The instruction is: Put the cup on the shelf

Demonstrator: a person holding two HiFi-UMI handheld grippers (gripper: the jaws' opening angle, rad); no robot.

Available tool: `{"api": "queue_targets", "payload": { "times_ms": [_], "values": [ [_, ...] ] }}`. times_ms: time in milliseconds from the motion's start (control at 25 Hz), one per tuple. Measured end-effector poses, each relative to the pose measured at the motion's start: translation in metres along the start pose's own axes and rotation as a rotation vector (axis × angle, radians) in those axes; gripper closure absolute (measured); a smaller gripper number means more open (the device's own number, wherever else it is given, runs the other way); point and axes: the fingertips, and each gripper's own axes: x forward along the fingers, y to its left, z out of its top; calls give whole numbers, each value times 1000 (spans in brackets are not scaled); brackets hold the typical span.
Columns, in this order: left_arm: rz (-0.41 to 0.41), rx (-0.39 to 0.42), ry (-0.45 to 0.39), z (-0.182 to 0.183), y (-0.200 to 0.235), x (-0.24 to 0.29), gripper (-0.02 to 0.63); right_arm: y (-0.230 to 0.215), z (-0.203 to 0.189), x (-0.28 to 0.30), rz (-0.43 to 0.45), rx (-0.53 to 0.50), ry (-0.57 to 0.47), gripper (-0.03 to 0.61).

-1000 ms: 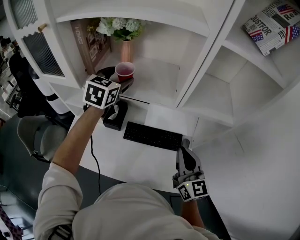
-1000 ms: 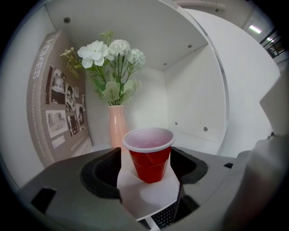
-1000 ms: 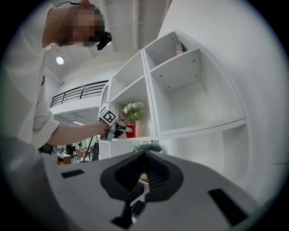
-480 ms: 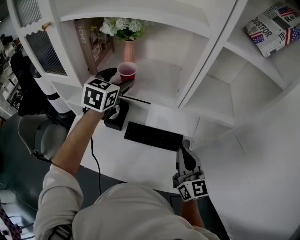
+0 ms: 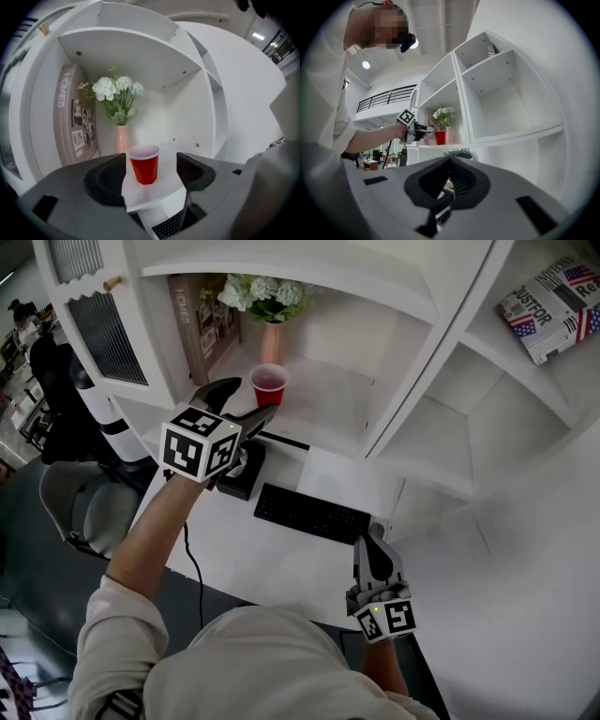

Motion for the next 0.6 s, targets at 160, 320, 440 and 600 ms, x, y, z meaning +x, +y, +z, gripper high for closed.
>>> {"api": "queue_targets", "payload": {
  "times_ms": [160, 320, 440, 600],
  "values": [
    [4, 6, -27, 6, -4, -20, 276, 7, 3, 3, 18, -3, -5, 574],
    [3, 7, -53, 6, -12, -44, 288, 14, 5, 7, 38, -8, -12, 574],
    [7, 8, -69, 3, -16, -62, 320, 21, 8, 11, 56, -11, -16, 574],
    [17, 2, -82, -2, -19, -82, 337, 29, 9, 16, 76, -15, -16, 574]
  ]
}}
